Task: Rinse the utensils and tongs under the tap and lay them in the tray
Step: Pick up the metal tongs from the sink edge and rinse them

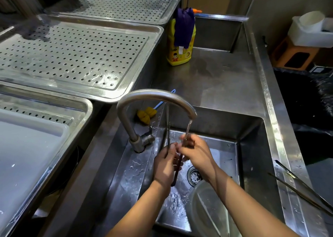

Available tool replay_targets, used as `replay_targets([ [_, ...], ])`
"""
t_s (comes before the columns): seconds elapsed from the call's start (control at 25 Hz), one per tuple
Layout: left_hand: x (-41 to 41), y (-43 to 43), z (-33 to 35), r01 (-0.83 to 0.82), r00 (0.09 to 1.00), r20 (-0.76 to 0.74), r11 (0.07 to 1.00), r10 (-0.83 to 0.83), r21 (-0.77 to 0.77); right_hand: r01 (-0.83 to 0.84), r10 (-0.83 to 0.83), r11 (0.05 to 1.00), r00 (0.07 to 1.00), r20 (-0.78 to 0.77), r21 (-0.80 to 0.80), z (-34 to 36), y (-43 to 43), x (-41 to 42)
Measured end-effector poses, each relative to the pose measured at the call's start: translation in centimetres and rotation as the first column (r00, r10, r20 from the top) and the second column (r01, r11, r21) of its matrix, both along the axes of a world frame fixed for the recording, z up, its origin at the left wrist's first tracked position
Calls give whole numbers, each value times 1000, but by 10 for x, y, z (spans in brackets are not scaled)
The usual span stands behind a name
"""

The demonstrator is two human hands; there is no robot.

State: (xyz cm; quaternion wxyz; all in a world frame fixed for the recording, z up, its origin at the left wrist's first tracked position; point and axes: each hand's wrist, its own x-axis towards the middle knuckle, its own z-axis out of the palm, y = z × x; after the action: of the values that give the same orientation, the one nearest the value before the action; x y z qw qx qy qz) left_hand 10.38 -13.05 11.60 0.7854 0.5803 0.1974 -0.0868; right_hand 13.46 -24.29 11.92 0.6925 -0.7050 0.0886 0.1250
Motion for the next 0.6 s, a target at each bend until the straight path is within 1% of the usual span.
replay_targets([
  [0.08,0,1,-1,27,1000,-2,999,-27,-35,-67,64,988,998,-30,-139,-7,-1,-11],
  [0.16,-2,1,-3,70,997,-6,997,-70,-28,-6,-2,960,1000,-28,-280,-9,-7,-2],
  [0.2,-3,1,-4,90,996,-4,996,-90,-26,55,-60,953,998,-10,-299,-7,-9,5],
  [0.24,-2,1,-5,104,995,-2,994,-104,-25,107,-110,955,994,7,-277,-4,-10,11],
  [0.28,0,2,-5,110,994,-1,994,-110,-27,134,-133,966,991,19,-219,-3,-12,15],
  [0.36,7,6,-5,110,994,-5,993,-110,-53,70,-70,996,998,5,-48,-4,-14,15],
  [0.44,14,12,-7,122,992,-16,991,-123,-60,13,-5,991,998,-59,130,-3,-18,11],
  [0.48,16,13,-8,140,990,-23,989,-141,-54,2,9,985,998,-61,172,-3,-21,10],
  [0.52,17,13,-10,163,986,-32,986,-164,-46,-8,15,984,999,-38,180,-4,-24,10],
  [0.6,17,10,-12,209,976,-56,978,-209,-10,-44,42,991,999,15,127,-1,-26,8],
])
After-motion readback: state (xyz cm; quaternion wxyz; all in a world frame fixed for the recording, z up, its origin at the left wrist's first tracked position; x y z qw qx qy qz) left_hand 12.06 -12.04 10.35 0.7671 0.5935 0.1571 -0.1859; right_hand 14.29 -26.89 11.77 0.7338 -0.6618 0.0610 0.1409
